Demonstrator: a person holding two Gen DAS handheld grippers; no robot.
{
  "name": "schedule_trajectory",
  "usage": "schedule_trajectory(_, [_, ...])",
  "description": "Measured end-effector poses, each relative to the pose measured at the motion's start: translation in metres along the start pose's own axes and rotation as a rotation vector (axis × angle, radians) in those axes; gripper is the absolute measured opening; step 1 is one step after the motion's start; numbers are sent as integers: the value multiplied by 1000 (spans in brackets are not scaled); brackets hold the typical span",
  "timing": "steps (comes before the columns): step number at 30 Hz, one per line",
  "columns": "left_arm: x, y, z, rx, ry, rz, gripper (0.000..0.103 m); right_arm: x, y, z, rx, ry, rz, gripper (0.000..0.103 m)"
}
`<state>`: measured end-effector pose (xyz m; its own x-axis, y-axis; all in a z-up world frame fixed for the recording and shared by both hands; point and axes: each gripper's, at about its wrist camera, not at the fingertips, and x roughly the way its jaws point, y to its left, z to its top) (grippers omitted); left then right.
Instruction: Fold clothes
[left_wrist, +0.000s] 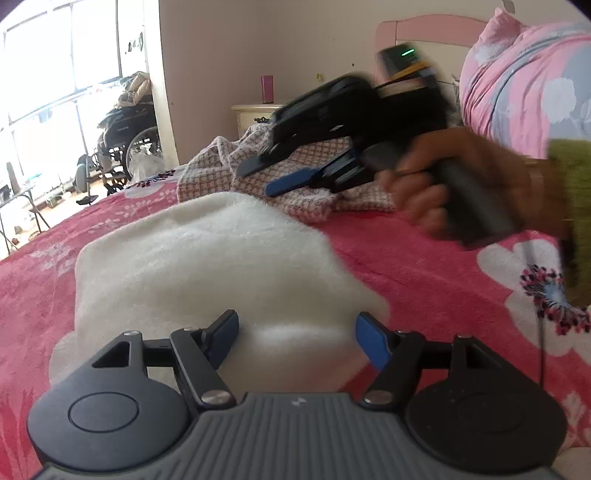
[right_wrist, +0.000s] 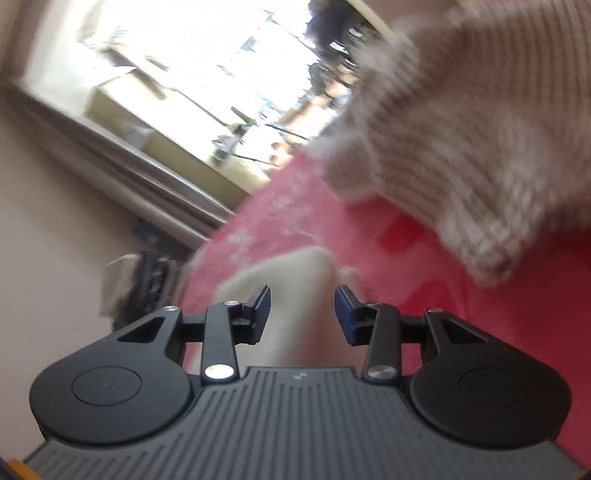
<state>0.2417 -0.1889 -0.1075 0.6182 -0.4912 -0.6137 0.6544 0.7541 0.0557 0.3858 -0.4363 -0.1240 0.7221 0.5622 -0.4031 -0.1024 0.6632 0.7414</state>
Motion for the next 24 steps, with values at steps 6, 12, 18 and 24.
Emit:
schedule_trajectory(6, [-43,7,-1,14,-40,-97,68,-57,53,-32,-221,21,24,39])
schedule_trajectory(12, [-64,14,-17,-13,17,-138,67,-46,100,-84,-729,173,-16,35])
schedule_trajectory(18, [-85,76,-35,-309,74,-75,66,-27,64,-112,-775,268,-218,33])
schedule_trajectory(24, [-75,157,-51,-686,101,-72,67,-37,35,-91,-444,226,-200,54])
